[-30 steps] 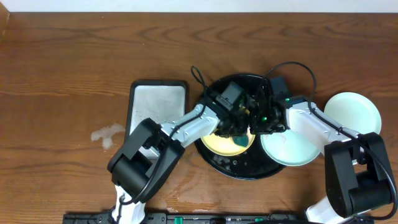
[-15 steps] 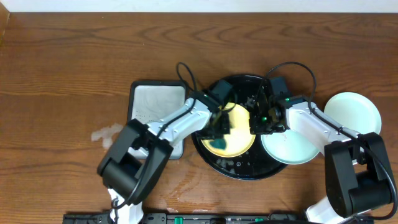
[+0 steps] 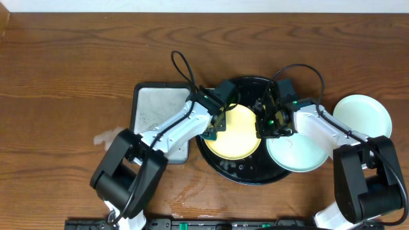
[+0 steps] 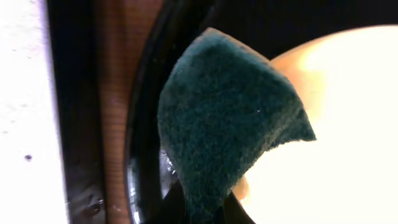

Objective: Clean dirty plates on tray and stack at the side

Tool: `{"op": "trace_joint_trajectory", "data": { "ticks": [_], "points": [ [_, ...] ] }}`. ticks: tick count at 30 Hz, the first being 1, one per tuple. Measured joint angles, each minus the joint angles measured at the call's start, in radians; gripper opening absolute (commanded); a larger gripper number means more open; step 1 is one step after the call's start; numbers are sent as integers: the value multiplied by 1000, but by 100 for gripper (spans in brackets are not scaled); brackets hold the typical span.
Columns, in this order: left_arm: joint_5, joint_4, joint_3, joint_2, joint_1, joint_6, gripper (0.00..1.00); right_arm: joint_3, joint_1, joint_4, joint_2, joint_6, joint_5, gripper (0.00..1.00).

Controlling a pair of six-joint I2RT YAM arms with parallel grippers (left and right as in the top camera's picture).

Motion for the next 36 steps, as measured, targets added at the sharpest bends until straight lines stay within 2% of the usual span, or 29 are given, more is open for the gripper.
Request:
{"op": "trace_joint_trajectory", "data": {
  "ticks": [3,8,12,15,17,20,21,26,31,36],
  "points": [
    [26,-10,0,-60,18,4,7,0,0,0,0,0,0,1],
    [74,-83,2,-260,69,15,8,0,0,4,0,-2,0,1],
    [84,-190,18,-379,169,66,7,0,0,7,0,-30,-9,1],
    [87,-247,16,-392,263,110,8,18,0,-57,0,-37,-3,1],
    [87,-241,-6,-384,315,133,17,46,5,-124,-2,-36,26,1],
    [87,-228,-75,-372,365,160,49,107,26,-209,-42,-37,118,1],
    [87,-225,-102,-367,378,163,53,128,40,-226,-70,-40,154,1],
    [92,-229,-148,-356,409,174,56,186,130,-248,-231,-83,335,1],
    [95,-228,-148,-396,417,182,68,192,203,-253,-351,-115,513,1],
    [95,-236,-148,-537,417,183,77,192,307,-277,-415,-134,745,1]
  ]
}}
